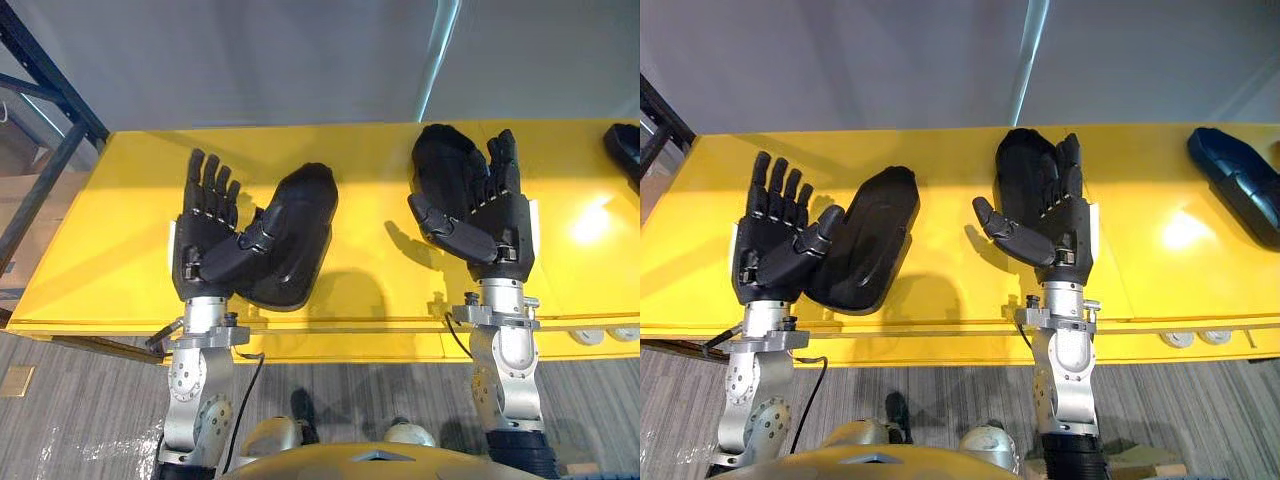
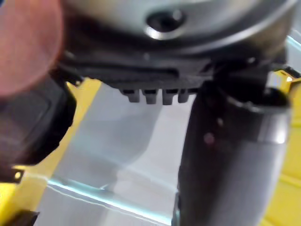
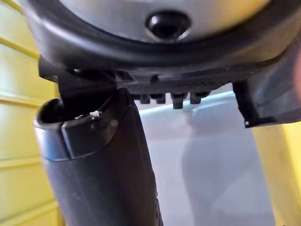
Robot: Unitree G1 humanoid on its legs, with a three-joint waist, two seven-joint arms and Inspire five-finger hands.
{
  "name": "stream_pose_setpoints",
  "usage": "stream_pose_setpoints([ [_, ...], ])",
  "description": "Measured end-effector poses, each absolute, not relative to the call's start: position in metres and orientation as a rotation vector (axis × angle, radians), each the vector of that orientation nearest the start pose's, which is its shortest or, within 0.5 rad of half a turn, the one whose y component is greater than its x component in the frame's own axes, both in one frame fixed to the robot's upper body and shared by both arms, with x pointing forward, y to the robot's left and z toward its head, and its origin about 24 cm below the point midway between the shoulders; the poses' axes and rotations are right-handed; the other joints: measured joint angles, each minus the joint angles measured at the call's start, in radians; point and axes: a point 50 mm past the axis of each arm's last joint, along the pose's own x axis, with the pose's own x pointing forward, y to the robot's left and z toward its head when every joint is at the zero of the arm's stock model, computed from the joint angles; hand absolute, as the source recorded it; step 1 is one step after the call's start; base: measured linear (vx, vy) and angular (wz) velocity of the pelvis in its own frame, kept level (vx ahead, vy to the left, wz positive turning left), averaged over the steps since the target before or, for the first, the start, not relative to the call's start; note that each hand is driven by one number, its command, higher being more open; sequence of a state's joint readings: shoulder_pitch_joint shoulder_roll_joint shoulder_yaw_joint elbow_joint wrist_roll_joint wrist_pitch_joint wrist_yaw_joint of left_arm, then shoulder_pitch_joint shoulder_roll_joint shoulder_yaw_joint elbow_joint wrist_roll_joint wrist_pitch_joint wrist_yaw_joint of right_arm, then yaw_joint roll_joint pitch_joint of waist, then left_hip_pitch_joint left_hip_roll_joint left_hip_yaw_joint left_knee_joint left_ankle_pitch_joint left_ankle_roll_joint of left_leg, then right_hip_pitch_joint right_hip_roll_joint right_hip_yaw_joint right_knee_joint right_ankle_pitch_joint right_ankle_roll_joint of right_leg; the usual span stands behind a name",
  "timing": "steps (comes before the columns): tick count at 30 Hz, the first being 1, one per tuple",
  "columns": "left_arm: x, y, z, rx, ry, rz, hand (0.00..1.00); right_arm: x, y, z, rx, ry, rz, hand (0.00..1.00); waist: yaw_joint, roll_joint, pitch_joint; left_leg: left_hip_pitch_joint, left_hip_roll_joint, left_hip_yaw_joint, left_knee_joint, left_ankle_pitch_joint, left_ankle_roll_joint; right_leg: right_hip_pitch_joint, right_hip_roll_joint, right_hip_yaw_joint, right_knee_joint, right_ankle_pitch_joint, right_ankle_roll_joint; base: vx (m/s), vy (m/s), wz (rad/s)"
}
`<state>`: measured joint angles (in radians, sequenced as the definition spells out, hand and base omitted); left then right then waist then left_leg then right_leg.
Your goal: Walk over and take three plastic housings, then place them on the shelf
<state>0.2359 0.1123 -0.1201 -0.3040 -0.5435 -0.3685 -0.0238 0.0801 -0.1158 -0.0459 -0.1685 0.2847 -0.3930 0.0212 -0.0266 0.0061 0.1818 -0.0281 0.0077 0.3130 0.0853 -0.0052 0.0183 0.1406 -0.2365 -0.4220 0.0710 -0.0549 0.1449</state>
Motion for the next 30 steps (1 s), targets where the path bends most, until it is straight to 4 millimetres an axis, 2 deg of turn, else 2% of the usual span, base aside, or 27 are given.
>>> stream_pose_setpoints([
  [2, 0.200, 0.162, 0.091, -0.467, -0.410, -0.038, 1.00, 0.227, -0.183, 0.100, 0.160, -0.483, -0.036, 1.00, -0.001, 0.004, -0.001, 0.004, -0.006, 0.010, -0.028, 0.005, -0.006, -0.017, 0.004, 0.021, 0.000, -0.002, -0.004, -0.01, 0.005, -0.19],
  [6, 0.200, 0.157, 0.090, -0.476, -0.404, -0.053, 1.00, 0.221, -0.177, 0.088, 0.172, -0.421, -0.047, 1.00, -0.002, 0.005, -0.001, 0.051, -0.022, 0.040, -0.147, 0.064, 0.010, -0.055, -0.004, 0.062, 0.022, 0.000, -0.006, 0.00, 0.034, -0.22],
  [14, 0.200, 0.158, 0.092, -0.461, -0.411, -0.079, 1.00, 0.216, -0.178, 0.082, 0.174, -0.394, -0.064, 1.00, -0.004, 0.000, -0.001, 0.056, -0.039, 0.072, -0.168, 0.060, 0.013, -0.097, -0.020, 0.110, 0.052, 0.000, -0.005, 0.02, 0.051, -0.13],
  [19, 0.200, 0.155, 0.090, -0.473, -0.394, -0.073, 1.00, 0.219, -0.165, 0.083, 0.187, -0.400, 0.012, 1.00, 0.000, -0.001, -0.001, 0.056, -0.032, 0.080, -0.152, 0.057, 0.015, -0.099, -0.016, 0.120, 0.051, 0.001, -0.005, 0.02, -0.003, -0.06],
  [20, 0.200, 0.153, 0.089, -0.480, -0.379, -0.070, 1.00, 0.219, -0.161, 0.083, 0.194, -0.397, 0.034, 1.00, 0.000, -0.003, 0.000, 0.043, -0.025, 0.076, -0.111, 0.037, 0.014, -0.086, -0.016, 0.116, 0.048, 0.001, -0.005, 0.04, -0.018, 0.06],
  [21, 0.200, 0.152, 0.088, -0.483, -0.371, -0.070, 1.00, 0.219, -0.160, 0.082, 0.208, -0.393, 0.043, 1.00, -0.001, -0.004, 0.000, 0.024, -0.015, 0.071, -0.064, 0.016, 0.012, -0.080, -0.016, 0.110, 0.048, 0.001, -0.005, 0.04, -0.031, 0.22],
  [22, 0.200, 0.148, 0.087, -0.492, -0.361, -0.074, 1.00, 0.219, -0.158, 0.081, 0.237, -0.386, 0.058, 1.00, 0.001, 0.002, 0.003, -0.042, 0.024, 0.055, 0.089, -0.053, 0.008, -0.069, -0.006, 0.095, 0.048, 0.000, -0.006, 0.00, -0.029, 0.20],
  [23, 0.199, 0.147, 0.086, -0.498, -0.354, -0.074, 1.00, 0.221, -0.157, 0.079, 0.253, -0.378, 0.068, 1.00, 0.011, 0.011, 0.009, -0.086, 0.060, 0.042, 0.210, -0.096, -0.008, -0.061, 0.008, 0.092, 0.050, -0.006, -0.010, -0.05, -0.016, 0.09],
  [24, 0.198, 0.147, 0.084, -0.502, -0.343, -0.065, 1.00, 0.225, -0.156, 0.076, 0.257, -0.364, 0.077, 1.00, 0.024, 0.017, 0.019, -0.144, 0.104, 0.034, 0.357, -0.113, -0.027, -0.049, 0.021, 0.094, 0.052, -0.011, -0.015, -0.10, -0.005, -0.02],
  [25, 0.196, 0.147, 0.082, -0.508, -0.335, -0.055, 1.00, 0.228, -0.156, 0.075, 0.249, -0.357, 0.080, 1.00, 0.029, 0.028, 0.025, -0.198, 0.127, 0.030, 0.466, -0.101, -0.045, -0.043, 0.022, 0.092, 0.057, -0.016, -0.021, -0.10, 0.021, 0.03],
  [26, 0.195, 0.147, 0.081, -0.509, -0.330, -0.052, 1.00, 0.228, -0.157, 0.074, 0.246, -0.355, 0.078, 1.00, 0.029, 0.029, 0.028, -0.212, 0.122, 0.021, 0.485, -0.082, -0.068, -0.040, 0.012, 0.086, 0.061, -0.023, -0.027, -0.13, 0.069, 0.37],
  [27, 0.196, 0.146, 0.076, -0.507, -0.313, -0.051, 1.00, 0.228, -0.161, 0.074, 0.244, -0.358, 0.065, 1.00, 0.022, -0.006, 0.044, -0.206, 0.089, 0.005, 0.491, -0.067, -0.071, -0.042, -0.051, 0.060, 0.074, -0.025, -0.017, -0.10, 0.075, 0.34],
  [28, 0.196, 0.146, 0.075, -0.506, -0.307, -0.050, 1.00, 0.227, -0.163, 0.075, 0.240, -0.362, 0.061, 1.00, 0.024, 0.001, 0.043, -0.213, 0.121, 0.005, 0.559, -0.099, -0.044, -0.047, -0.054, 0.061, 0.076, -0.023, -0.013, -0.09, 0.080, 0.19],
  [29, 0.196, 0.146, 0.071, -0.504, -0.292, -0.042, 1.00, 0.227, -0.164, 0.075, 0.240, -0.362, 0.060, 1.00, 0.026, 0.019, 0.044, -0.207, 0.177, -0.016, 0.617, -0.120, -0.056, -0.047, -0.051, 0.070, 0.084, -0.015, -0.001, -0.04, 0.104, -0.04],
  [30, 0.197, 0.146, 0.064, -0.502, -0.265, -0.028, 1.00, 0.227, -0.167, 0.075, 0.241, -0.366, 0.048, 1.00, 0.014, 0.031, 0.037, -0.176, 0.229, -0.066, 0.600, -0.124, -0.072, -0.048, -0.059, 0.075, 0.085, -0.006, 0.013, -0.01, 0.199, -0.08],
])
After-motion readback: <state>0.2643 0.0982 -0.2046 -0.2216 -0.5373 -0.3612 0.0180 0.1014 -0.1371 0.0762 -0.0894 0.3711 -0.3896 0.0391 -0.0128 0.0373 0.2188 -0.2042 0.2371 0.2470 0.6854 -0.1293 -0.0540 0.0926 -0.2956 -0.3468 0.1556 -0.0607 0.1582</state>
